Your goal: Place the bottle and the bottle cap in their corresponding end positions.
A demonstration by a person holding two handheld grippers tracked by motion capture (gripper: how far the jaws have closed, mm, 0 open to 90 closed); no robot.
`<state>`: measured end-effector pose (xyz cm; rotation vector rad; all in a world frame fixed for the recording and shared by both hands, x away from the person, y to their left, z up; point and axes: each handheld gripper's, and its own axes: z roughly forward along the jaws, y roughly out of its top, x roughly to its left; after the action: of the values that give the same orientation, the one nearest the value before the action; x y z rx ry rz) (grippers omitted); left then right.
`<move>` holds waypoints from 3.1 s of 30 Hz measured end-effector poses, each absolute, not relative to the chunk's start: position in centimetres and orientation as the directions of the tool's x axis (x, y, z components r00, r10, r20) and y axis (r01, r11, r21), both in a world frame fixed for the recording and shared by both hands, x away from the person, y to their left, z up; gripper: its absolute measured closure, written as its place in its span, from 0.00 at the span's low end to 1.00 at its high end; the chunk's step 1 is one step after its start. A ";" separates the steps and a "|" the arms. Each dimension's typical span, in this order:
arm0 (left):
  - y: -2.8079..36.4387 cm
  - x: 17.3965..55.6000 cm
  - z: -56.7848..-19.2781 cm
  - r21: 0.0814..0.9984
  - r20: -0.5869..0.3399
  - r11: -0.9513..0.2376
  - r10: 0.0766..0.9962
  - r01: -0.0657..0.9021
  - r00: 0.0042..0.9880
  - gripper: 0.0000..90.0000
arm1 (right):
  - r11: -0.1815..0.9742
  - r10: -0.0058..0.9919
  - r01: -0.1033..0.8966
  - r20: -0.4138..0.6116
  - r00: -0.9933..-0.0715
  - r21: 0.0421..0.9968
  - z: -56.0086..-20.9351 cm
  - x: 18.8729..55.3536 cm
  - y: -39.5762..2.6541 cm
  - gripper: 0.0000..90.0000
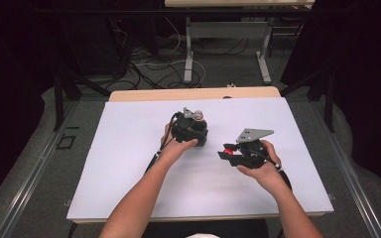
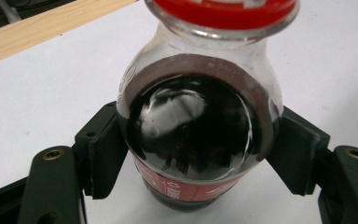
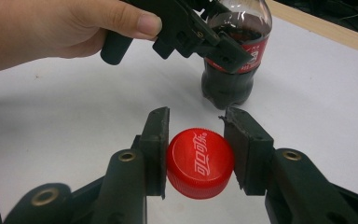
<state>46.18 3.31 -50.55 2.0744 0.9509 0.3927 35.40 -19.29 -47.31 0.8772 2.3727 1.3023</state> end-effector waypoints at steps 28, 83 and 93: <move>8.1 41.2 -46.3 0.794 -0.141 -0.323 0.727 0.515 0.672 0.02 | 0.449 0.594 0.368 0.036 -0.804 0.814 -47.9 35.8 -17.2 0.68; 15.4 37.0 -47.4 0.819 -0.210 -0.187 0.782 0.543 0.586 0.03 | 0.563 0.538 0.389 0.033 -0.842 0.729 -56.2 36.6 -10.7 0.68; 15.6 37.2 -47.5 0.815 -0.213 -0.184 0.786 0.549 0.580 0.03 | 0.555 0.543 0.400 0.047 -0.839 0.729 -56.2 36.6 -10.7 0.61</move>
<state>37.15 15.63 -47.52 1.8649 1.0815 0.3151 36.60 -10.66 -56.24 0.7982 2.6045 1.1518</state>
